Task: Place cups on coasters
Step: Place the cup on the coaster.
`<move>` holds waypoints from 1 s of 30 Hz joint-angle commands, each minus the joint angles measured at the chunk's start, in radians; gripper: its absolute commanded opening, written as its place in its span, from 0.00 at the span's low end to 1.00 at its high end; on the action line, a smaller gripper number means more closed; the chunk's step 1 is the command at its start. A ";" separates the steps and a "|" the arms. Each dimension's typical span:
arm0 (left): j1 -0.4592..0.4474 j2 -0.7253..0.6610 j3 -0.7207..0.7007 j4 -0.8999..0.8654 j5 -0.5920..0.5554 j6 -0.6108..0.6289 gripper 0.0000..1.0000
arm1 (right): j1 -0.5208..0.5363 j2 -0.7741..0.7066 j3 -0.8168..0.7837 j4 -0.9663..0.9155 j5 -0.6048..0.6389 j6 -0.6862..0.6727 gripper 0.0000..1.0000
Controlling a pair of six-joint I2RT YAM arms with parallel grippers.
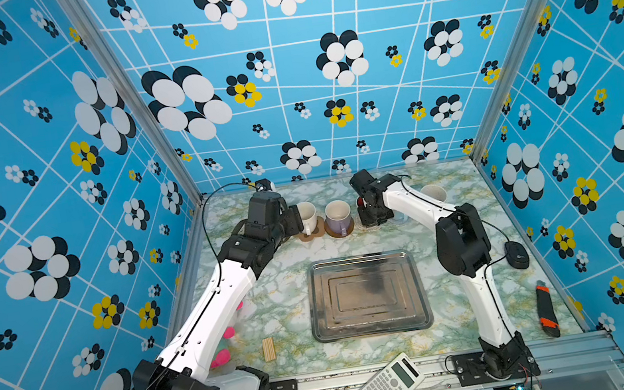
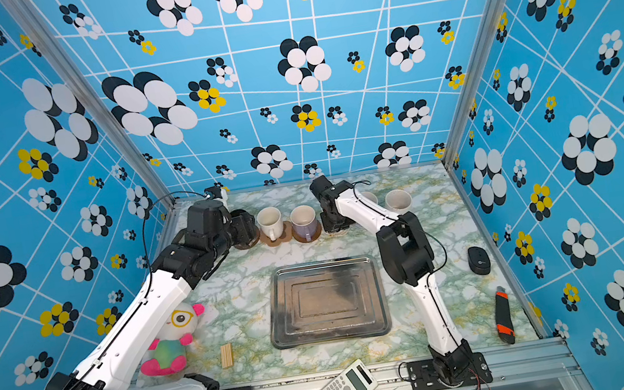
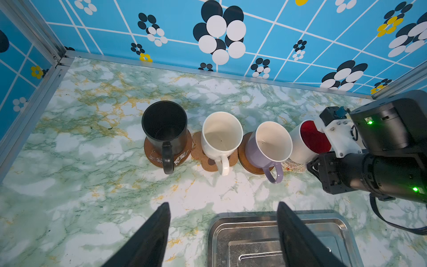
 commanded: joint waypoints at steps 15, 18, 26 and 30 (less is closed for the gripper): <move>0.014 0.010 0.031 -0.024 -0.011 0.020 0.74 | 0.004 0.016 0.040 0.023 -0.008 0.018 0.00; 0.014 0.009 0.031 -0.024 -0.009 0.022 0.74 | 0.004 0.021 0.040 0.023 -0.010 0.020 0.00; 0.016 0.006 0.031 -0.028 -0.009 0.021 0.74 | 0.003 0.025 0.039 0.019 -0.016 0.027 0.00; 0.015 0.002 0.026 -0.028 -0.008 0.019 0.74 | 0.002 0.024 0.035 0.015 -0.017 0.029 0.00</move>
